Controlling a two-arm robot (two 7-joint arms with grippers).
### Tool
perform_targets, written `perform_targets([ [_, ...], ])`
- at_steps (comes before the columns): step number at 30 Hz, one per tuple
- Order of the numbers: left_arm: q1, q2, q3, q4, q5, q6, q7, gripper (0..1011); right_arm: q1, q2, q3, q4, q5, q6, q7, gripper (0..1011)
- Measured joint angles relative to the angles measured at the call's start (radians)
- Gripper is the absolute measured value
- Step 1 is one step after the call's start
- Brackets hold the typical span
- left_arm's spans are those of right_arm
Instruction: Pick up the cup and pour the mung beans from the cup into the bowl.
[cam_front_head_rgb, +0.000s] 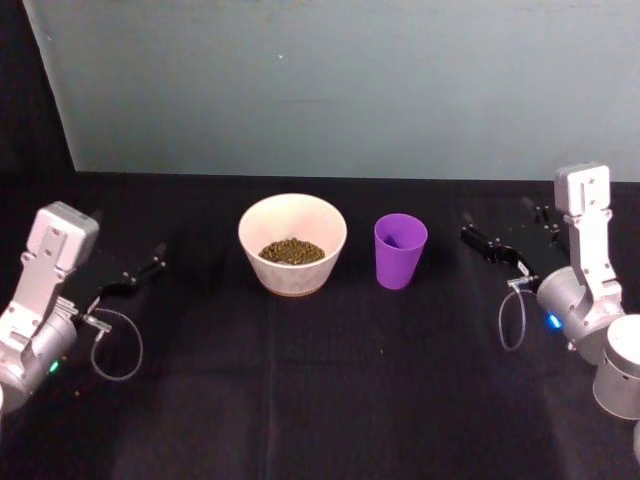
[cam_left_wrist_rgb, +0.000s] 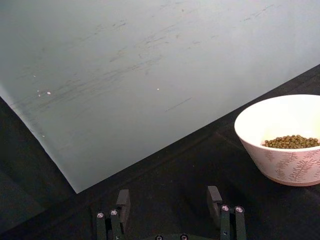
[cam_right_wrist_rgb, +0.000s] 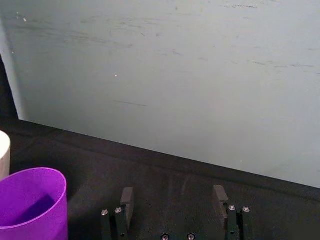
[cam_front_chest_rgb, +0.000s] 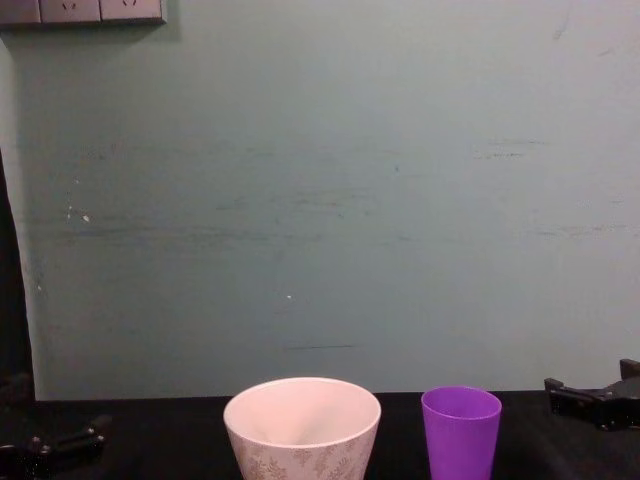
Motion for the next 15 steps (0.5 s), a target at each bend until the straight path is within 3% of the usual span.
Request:
perform_targets([
  [15,0.000,0.000,0.000,0.000,0.000,0.000,0.000,1011,0.000,0.000,0.000,0.000,0.001,0.000,0.001,1002],
])
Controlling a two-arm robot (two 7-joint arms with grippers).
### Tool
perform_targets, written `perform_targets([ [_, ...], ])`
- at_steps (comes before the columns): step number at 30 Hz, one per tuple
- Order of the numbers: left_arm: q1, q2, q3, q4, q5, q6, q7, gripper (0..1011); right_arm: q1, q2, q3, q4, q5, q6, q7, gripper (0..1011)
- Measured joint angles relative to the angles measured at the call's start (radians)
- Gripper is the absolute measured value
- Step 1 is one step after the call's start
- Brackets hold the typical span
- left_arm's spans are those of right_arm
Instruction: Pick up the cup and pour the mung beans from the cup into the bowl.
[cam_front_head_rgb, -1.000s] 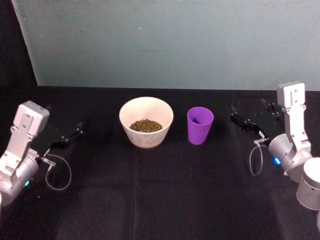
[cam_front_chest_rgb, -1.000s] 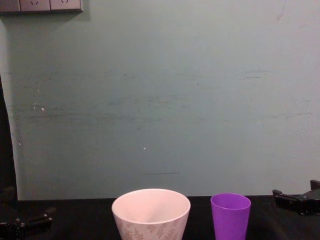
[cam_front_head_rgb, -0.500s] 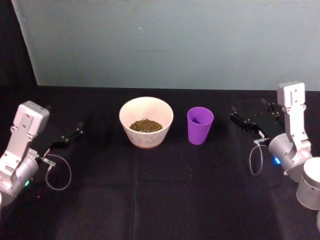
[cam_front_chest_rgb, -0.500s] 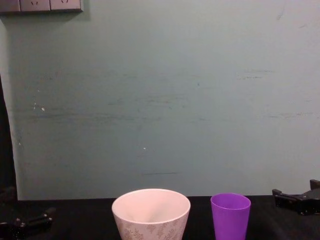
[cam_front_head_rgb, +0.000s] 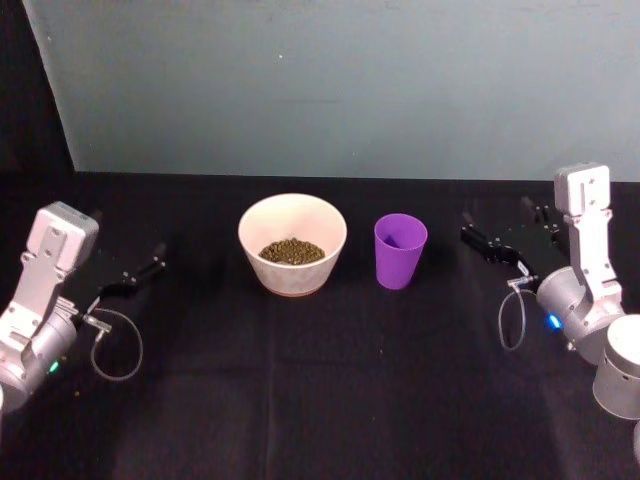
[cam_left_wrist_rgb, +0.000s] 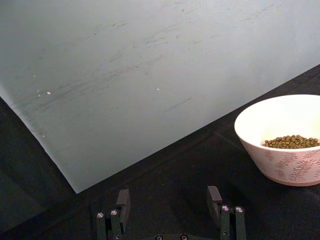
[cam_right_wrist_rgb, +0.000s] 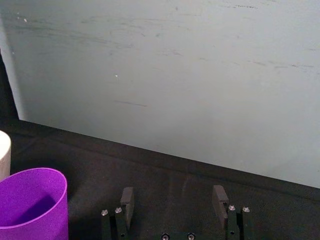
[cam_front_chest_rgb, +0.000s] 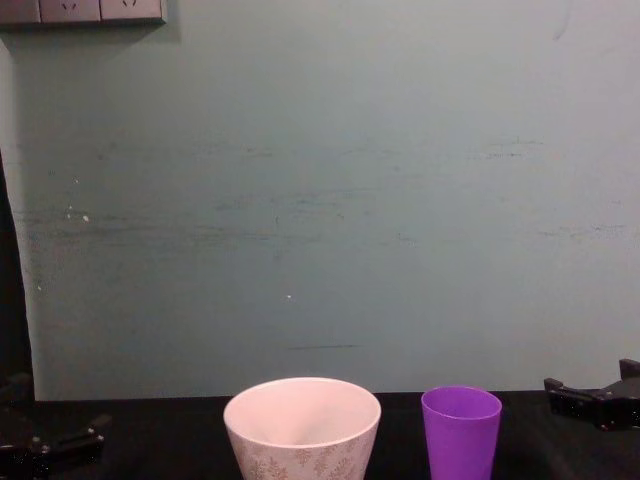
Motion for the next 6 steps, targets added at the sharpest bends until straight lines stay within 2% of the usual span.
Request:
perform_targets([
  [6,0.000,0.000,0.000,0.000,0.000,0.000,0.000,1011,0.000,0.000,0.000,0.000,0.000,0.000,0.000,1003],
])
